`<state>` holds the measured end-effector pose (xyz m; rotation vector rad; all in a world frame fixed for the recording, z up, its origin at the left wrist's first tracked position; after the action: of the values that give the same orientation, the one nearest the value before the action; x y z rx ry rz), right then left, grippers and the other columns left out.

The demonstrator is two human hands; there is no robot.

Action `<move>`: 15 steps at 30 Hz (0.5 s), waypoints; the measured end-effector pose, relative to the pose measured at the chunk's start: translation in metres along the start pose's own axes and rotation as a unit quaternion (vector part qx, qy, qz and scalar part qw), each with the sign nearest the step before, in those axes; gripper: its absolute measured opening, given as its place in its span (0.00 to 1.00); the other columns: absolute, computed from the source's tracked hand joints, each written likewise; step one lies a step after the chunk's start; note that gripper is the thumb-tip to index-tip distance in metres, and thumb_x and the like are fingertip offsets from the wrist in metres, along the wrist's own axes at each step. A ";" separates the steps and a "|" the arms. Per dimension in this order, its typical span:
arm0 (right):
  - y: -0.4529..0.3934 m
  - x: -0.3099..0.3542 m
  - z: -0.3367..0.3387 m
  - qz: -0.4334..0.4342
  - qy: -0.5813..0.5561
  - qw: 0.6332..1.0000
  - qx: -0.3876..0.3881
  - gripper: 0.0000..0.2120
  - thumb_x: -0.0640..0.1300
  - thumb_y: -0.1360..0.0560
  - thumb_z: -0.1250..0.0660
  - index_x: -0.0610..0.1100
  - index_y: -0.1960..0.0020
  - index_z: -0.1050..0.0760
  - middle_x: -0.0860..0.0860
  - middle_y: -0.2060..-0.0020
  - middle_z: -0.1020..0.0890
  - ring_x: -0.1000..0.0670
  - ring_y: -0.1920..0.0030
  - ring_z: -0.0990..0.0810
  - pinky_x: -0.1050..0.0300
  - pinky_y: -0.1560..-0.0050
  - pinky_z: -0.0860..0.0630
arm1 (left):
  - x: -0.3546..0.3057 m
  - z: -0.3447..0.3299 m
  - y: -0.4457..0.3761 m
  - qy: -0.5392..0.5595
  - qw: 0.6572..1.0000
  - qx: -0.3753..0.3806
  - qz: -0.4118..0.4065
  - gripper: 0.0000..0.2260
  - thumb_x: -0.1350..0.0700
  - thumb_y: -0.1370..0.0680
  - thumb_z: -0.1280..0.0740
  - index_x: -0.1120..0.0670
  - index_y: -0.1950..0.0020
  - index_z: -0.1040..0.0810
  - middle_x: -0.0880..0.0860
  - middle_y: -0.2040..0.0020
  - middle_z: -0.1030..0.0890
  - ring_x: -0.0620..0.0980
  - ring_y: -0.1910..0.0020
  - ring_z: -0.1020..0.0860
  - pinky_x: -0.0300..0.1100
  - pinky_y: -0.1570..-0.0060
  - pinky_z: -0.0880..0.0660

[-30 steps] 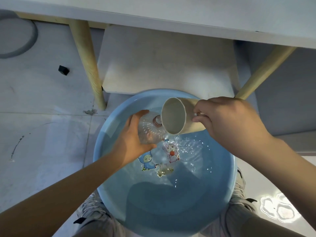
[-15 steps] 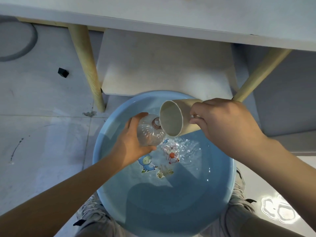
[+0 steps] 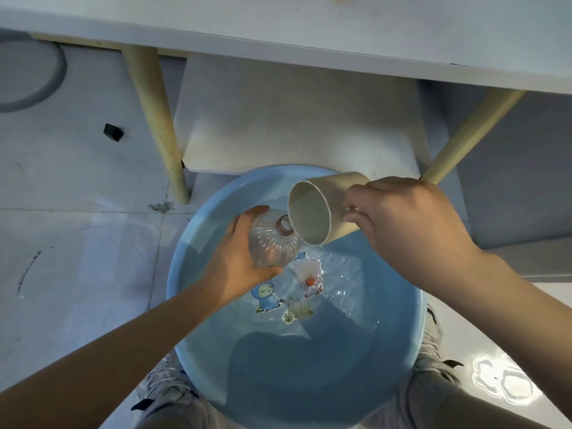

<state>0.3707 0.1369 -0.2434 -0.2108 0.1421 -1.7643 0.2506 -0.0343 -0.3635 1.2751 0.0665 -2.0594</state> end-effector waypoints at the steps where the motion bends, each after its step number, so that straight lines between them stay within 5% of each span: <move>1: 0.000 0.001 0.000 0.000 -0.001 1.000 0.000 0.14 0.30 0.44 0.21 0.41 0.69 0.25 0.47 0.79 0.27 0.44 0.78 0.27 0.60 0.78 0.31 | -0.001 0.000 0.001 -0.002 1.000 0.002 0.001 0.43 0.58 0.37 0.20 0.42 0.30 0.40 0.46 0.31 0.34 0.37 0.42 0.37 0.18 0.50 0.41; 7: 0.000 0.002 0.000 0.001 -0.003 1.000 -0.002 0.14 0.28 0.46 0.23 0.41 0.69 0.25 0.48 0.78 0.28 0.44 0.77 0.29 0.58 0.80 0.31 | -0.007 0.001 0.002 0.000 1.000 0.005 0.002 0.42 0.58 0.37 0.20 0.40 0.31 0.40 0.46 0.30 0.35 0.39 0.40 0.36 0.31 0.44 0.38; 15: 0.000 0.002 -0.001 -0.006 0.009 1.000 0.005 0.17 0.27 0.50 0.23 0.41 0.69 0.25 0.48 0.78 0.27 0.44 0.76 0.28 0.57 0.79 0.30 | -0.003 -0.001 0.001 0.004 1.000 0.005 0.001 0.42 0.58 0.37 0.20 0.40 0.32 0.40 0.46 0.31 0.34 0.38 0.41 0.35 0.26 0.47 0.38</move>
<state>0.3696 0.1347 -0.2444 -0.1875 0.1452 -1.7791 0.2532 -0.0332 -0.3617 1.2899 0.0585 -2.0564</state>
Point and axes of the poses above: each hand's wrist, its own y-axis away from the middle knuckle, its own z-axis out of the back of the hand, x = y × z, the point moved 2 cm from there along -y, towards the middle knuckle
